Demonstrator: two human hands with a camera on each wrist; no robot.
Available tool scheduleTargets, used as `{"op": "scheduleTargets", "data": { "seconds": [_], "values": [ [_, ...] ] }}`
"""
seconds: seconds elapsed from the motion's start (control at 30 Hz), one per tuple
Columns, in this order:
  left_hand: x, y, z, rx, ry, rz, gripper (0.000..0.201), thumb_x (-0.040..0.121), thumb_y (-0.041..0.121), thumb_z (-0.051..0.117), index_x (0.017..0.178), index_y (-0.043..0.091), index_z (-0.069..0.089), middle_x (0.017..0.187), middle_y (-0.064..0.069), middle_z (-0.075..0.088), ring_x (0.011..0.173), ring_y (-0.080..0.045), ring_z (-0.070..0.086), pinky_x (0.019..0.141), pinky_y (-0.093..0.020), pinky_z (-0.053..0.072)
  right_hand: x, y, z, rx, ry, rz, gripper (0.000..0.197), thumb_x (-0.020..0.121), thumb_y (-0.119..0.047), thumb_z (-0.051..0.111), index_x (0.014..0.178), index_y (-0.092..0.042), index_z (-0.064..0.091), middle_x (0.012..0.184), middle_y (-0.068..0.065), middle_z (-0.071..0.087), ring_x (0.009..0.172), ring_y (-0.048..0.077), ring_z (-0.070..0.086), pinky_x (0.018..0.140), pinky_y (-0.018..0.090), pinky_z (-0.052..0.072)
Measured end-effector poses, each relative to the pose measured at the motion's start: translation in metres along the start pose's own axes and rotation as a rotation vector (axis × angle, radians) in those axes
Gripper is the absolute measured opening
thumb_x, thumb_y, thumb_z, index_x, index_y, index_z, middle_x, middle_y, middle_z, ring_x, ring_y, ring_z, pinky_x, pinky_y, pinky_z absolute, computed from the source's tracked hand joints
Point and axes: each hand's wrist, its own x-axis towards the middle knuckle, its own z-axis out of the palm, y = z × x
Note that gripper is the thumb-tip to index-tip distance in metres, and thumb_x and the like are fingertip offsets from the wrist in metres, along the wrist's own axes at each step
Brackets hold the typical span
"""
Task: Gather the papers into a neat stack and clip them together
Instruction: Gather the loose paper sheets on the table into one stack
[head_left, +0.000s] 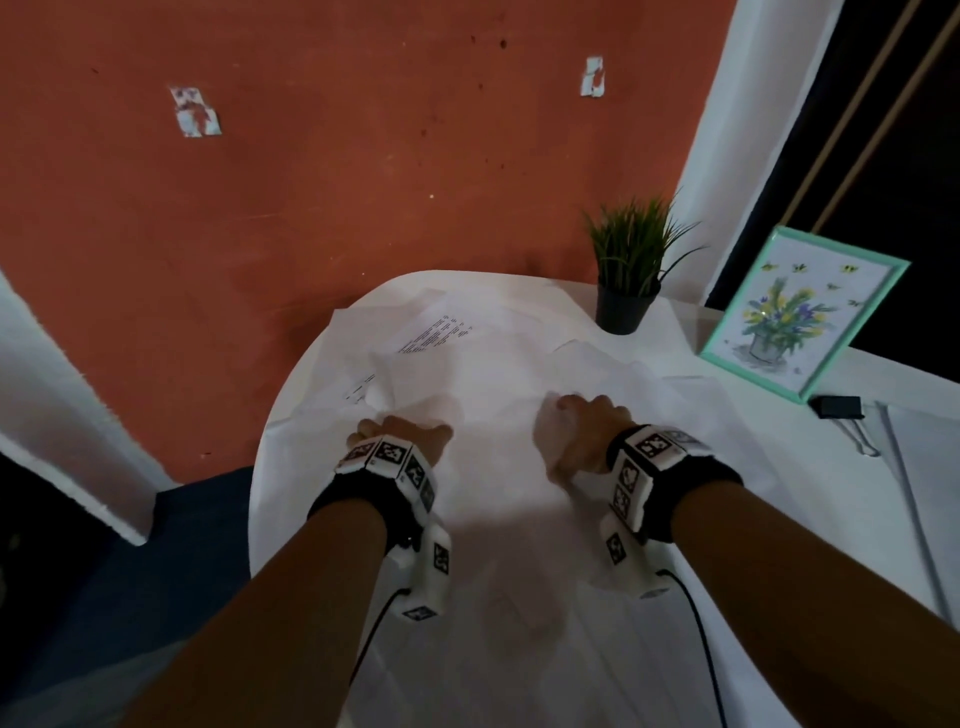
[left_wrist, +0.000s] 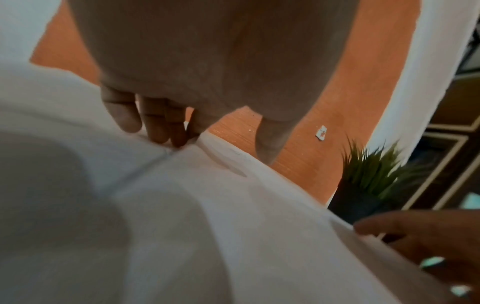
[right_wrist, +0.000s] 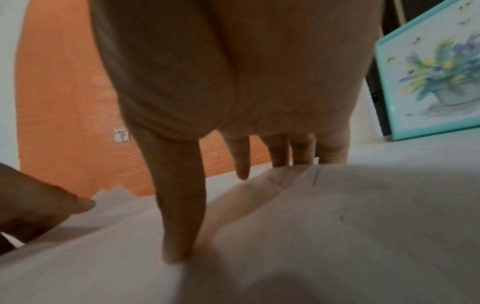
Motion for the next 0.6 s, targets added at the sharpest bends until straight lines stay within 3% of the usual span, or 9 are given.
{"op": "scheduleTargets", "data": {
  "seconds": [0.1, 0.23, 0.33, 0.43, 0.53, 0.6],
  "values": [
    [0.007, 0.0, -0.003, 0.023, -0.032, 0.02, 0.075, 0.08, 0.048, 0.062, 0.14, 0.012, 0.033, 0.143, -0.019, 0.033, 0.131, -0.037, 0.036, 0.109, -0.046, 0.033, 0.006, 0.009, -0.009, 0.132, 0.017, 0.067, 0.1, 0.067, -0.042, 0.078, 0.146, -0.025, 0.02, 0.143, 0.015, 0.032, 0.132, 0.038, 0.035, 0.106, 0.046, 0.038],
    [0.017, -0.015, -0.003, 0.079, -0.023, 0.159, 0.079, 0.081, 0.03, 0.063, 0.145, 0.041, 0.019, 0.155, -0.014, 0.012, 0.141, -0.034, 0.025, 0.115, -0.043, 0.028, 0.007, 0.013, -0.003, 0.201, 0.157, 0.206, 0.087, 0.074, -0.062, 0.059, 0.141, -0.016, 0.026, 0.139, 0.016, 0.042, 0.126, 0.038, 0.043, 0.103, 0.046, 0.038],
    [0.015, -0.003, 0.002, -0.077, -0.014, 0.19, 0.089, 0.073, 0.018, 0.073, 0.146, 0.033, 0.025, 0.152, -0.01, 0.03, 0.134, -0.03, 0.04, 0.11, -0.039, 0.036, 0.004, -0.003, 0.011, 0.188, 0.163, 0.12, 0.077, 0.077, -0.052, 0.058, 0.138, -0.017, 0.028, 0.135, 0.013, 0.043, 0.124, 0.036, 0.042, 0.101, 0.044, 0.038],
    [0.022, 0.006, 0.008, -0.403, 0.021, 0.043, 0.072, 0.074, 0.029, 0.073, 0.136, 0.01, 0.04, 0.135, -0.013, 0.053, 0.121, -0.032, 0.052, 0.105, -0.039, 0.041, -0.002, -0.009, 0.009, 0.388, 0.108, 0.057, 0.068, 0.084, -0.039, 0.061, 0.139, -0.01, 0.035, 0.14, 0.015, 0.045, 0.128, 0.032, 0.044, 0.106, 0.038, 0.039],
    [0.024, 0.002, 0.014, -0.418, 0.143, 0.059, 0.047, 0.084, 0.023, 0.06, 0.128, 0.012, 0.046, 0.126, -0.011, 0.057, 0.116, -0.033, 0.054, 0.098, -0.037, 0.042, -0.005, 0.0, 0.006, 0.503, 0.04, 0.055, 0.053, 0.094, -0.031, 0.052, 0.138, -0.004, 0.043, 0.146, 0.014, 0.043, 0.135, 0.028, 0.04, 0.113, 0.036, 0.031],
    [0.022, 0.002, 0.014, -0.417, 0.222, 0.124, 0.032, 0.088, 0.014, 0.051, 0.12, 0.013, 0.051, 0.112, -0.013, 0.061, 0.099, -0.032, 0.056, 0.083, -0.033, 0.044, -0.002, 0.006, 0.009, 0.485, 0.095, 0.099, 0.046, 0.092, -0.023, 0.052, 0.131, 0.0, 0.05, 0.138, 0.016, 0.05, 0.13, 0.031, 0.046, 0.107, 0.035, 0.038]
  ]
}}
